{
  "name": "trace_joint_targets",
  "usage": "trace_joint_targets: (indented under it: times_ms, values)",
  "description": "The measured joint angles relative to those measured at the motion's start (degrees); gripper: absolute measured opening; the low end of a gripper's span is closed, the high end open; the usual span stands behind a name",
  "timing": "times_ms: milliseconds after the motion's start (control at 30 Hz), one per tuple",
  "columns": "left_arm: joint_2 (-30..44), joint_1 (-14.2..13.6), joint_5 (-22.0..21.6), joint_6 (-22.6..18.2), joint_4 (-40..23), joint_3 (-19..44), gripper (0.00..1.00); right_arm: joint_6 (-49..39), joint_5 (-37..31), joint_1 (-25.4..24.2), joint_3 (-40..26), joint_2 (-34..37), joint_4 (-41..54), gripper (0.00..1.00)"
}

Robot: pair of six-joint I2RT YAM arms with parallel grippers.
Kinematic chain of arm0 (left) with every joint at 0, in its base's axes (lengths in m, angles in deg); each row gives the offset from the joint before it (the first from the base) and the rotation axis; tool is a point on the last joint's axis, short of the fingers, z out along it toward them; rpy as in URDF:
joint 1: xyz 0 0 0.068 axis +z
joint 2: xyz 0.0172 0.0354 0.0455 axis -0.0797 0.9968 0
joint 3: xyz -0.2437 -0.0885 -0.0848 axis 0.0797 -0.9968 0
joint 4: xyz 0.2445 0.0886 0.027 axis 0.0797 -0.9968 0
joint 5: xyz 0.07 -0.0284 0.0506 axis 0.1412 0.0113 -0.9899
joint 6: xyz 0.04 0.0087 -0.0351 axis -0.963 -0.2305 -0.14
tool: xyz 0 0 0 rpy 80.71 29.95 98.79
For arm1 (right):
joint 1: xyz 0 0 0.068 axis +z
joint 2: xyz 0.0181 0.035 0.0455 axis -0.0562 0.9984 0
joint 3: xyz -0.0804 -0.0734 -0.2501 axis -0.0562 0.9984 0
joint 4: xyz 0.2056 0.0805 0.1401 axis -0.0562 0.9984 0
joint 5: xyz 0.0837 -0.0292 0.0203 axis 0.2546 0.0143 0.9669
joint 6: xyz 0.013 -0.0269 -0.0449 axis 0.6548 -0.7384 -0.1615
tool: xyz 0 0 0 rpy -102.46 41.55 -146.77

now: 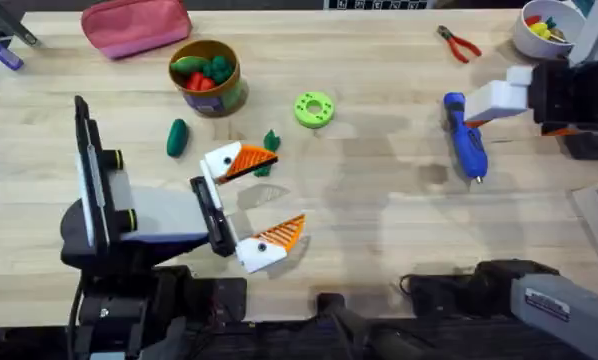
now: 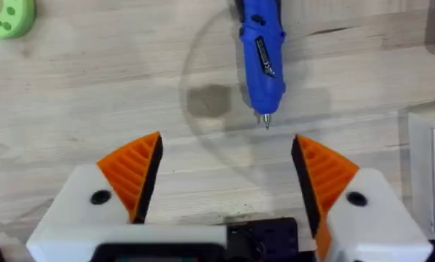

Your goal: Pick up the gripper from the table and insert it into the empty holder that is missing its gripper. Then pick up a screw, insert it into the mounting hole, and use the screwdriver to tighten it. Finally, clean up the table by picking up the vegetable and placing it into the bucket.

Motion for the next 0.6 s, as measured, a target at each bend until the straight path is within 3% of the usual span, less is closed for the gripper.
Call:
trace_joint_targets:
  times_ms: [433, 467, 600]
  values:
    - [0.00, 0.00, 0.00, 0.02, 0.00, 0.00, 0.985, 0.17, 0.00, 0.00, -0.02, 0.00, 0.00, 0.994]
    - [0.01, 0.00, 0.01, 0.05, -0.01, 0.00, 0.950, 0.17, 0.00, 0.00, -0.02, 0.00, 0.00, 0.994]
    - [0.00, 0.00, 0.03, -0.14, 0.00, 0.00, 0.508, 0.17, 0.00, 0.00, -0.02, 0.00, 0.00, 0.994]
